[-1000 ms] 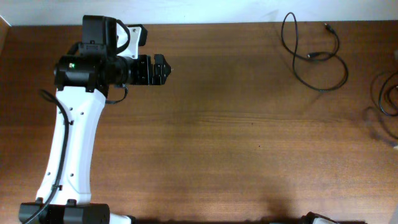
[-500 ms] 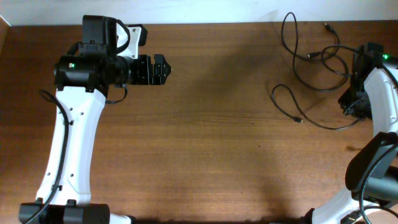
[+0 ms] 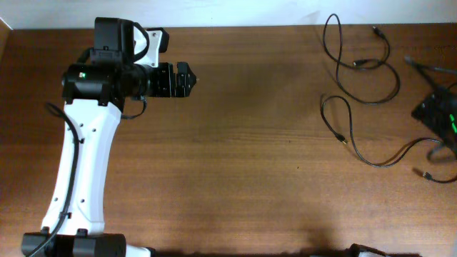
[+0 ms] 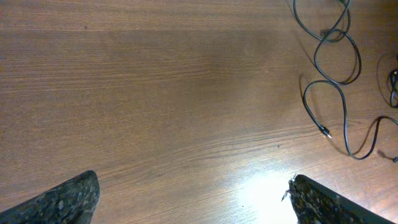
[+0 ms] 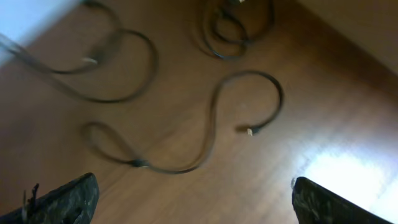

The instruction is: Untangle cables

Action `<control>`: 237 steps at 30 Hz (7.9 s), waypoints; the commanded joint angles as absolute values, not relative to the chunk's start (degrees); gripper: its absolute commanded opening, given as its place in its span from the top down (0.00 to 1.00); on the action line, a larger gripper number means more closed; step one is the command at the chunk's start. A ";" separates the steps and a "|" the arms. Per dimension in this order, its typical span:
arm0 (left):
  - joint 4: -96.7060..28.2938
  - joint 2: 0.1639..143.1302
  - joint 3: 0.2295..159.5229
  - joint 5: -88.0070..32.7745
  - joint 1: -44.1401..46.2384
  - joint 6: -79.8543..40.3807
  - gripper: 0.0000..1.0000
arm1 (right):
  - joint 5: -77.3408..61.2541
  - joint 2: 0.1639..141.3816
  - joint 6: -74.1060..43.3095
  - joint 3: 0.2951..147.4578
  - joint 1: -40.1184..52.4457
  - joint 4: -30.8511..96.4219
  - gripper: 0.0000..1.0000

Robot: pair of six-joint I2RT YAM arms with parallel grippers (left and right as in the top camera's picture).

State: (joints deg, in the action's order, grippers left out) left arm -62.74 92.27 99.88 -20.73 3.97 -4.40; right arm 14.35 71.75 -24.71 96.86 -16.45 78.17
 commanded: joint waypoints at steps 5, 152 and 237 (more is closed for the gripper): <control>-62.63 92.58 100.40 -20.60 3.97 -5.15 0.01 | -4.73 46.06 -9.23 97.62 -16.10 85.14 0.02; -62.65 83.35 100.36 -20.16 3.97 -5.15 0.01 | 0.30 0.21 -3.20 0.32 -3.51 4.58 0.02; -4.75 0.30 0.51 1.10 0.60 8.51 0.01 | 0.30 0.36 -3.22 0.32 -3.51 4.58 0.02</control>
State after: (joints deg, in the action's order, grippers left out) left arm -4.60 0.69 0.82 0.49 0.43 7.75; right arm -0.19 0.69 -3.03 0.73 -3.14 4.38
